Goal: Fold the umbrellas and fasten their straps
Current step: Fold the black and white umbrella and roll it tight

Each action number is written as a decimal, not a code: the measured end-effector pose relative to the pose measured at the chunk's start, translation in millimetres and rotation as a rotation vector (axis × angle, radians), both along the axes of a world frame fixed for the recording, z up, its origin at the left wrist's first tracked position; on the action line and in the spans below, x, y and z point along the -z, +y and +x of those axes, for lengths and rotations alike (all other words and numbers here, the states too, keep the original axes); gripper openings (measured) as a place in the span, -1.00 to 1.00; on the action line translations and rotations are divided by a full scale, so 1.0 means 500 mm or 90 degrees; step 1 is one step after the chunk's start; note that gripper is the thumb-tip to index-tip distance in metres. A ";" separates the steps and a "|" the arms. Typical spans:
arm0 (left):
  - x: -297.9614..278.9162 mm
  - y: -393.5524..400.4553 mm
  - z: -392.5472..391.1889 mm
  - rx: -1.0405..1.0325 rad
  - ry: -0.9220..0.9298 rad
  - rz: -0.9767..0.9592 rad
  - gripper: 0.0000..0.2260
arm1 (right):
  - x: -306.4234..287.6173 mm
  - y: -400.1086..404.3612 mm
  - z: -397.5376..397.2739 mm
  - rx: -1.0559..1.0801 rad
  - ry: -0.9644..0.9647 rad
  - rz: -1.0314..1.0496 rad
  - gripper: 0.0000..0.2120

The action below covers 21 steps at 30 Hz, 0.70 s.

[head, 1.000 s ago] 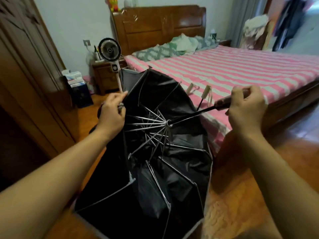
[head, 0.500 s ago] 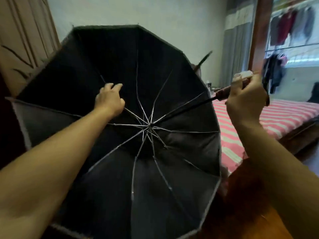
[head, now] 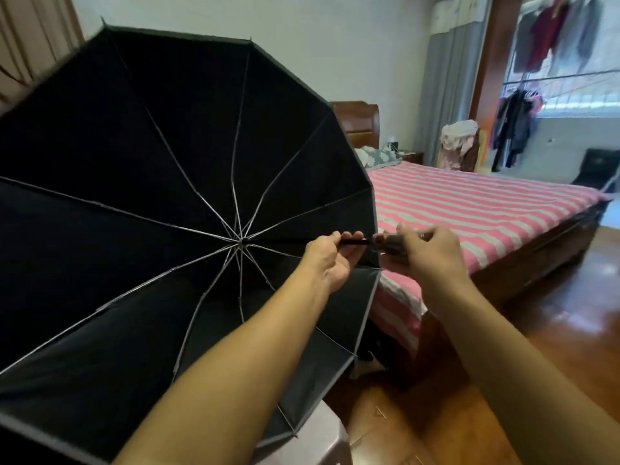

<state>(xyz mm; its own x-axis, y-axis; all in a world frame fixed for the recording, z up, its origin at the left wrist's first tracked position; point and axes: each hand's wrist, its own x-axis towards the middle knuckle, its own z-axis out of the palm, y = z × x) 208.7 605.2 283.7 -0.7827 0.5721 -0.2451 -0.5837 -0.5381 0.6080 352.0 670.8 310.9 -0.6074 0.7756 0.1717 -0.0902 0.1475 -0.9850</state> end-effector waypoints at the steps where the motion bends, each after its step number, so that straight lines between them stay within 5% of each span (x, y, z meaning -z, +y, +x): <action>1: 0.004 -0.001 -0.002 -0.007 0.012 -0.018 -0.79 | -0.012 0.018 0.007 -0.064 -0.087 0.034 -0.81; 4: -0.005 -0.002 0.010 0.007 0.093 -0.061 -0.85 | -0.045 0.058 0.007 -0.183 -0.363 0.181 -0.76; 6: -0.032 0.000 0.010 0.001 0.165 -0.082 -0.90 | -0.051 0.069 -0.008 -0.231 -0.427 0.196 -0.67; 11: -0.075 -0.043 -0.023 0.068 0.353 -0.217 -0.90 | -0.010 0.073 -0.026 -0.377 -0.230 -0.082 -0.75; 21: 0.000 -0.178 -0.110 -0.035 0.288 -0.464 -0.82 | 0.037 -0.005 -0.059 -0.215 -0.147 -0.110 -0.88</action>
